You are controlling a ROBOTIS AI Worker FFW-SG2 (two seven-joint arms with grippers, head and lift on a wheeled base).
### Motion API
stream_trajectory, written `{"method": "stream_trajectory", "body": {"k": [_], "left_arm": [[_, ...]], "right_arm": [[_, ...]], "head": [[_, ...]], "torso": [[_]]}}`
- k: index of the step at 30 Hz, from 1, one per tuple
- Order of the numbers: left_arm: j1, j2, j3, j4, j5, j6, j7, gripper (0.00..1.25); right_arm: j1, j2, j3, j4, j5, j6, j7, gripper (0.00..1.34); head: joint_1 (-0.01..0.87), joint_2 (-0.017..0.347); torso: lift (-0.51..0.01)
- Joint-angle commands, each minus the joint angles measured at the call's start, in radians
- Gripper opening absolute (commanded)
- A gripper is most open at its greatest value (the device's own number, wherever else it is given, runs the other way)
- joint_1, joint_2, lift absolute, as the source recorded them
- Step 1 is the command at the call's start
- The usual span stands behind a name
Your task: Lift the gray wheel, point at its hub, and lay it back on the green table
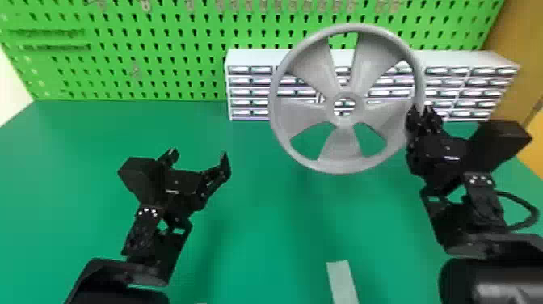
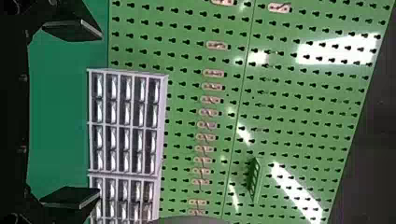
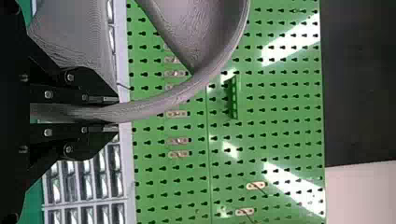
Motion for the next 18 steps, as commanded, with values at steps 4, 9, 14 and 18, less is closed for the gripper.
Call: {"method": "stream_trajectory", "body": {"k": [4, 9, 14, 18], "left_arm": [[0.038, -0.001, -0.018, -0.073, 0.002, 0.033, 0.0, 1.14], [0.063, 0.001, -0.035, -0.124, 0.008, 0.061, 0.0, 1.13], [0.082, 0.004, -0.027, -0.151, 0.022, 0.098, -0.049, 1.0], [0.093, 0.007, -0.028, -0.177, 0.033, 0.116, -0.084, 0.7]], "right_arm": [[0.011, -0.007, -0.004, 0.002, 0.016, -0.033, -0.006, 0.08], [0.012, -0.011, -0.01, 0.005, 0.024, -0.036, -0.014, 0.08], [0.011, -0.016, -0.009, 0.007, 0.032, -0.032, -0.025, 0.08], [0.008, -0.021, -0.01, 0.008, 0.033, -0.009, -0.028, 0.08]], "head": [[0.692, 0.048], [0.692, 0.048], [0.692, 0.048], [0.692, 0.048]], "torso": [[-0.093], [-0.093], [-0.093], [-0.093]]}}
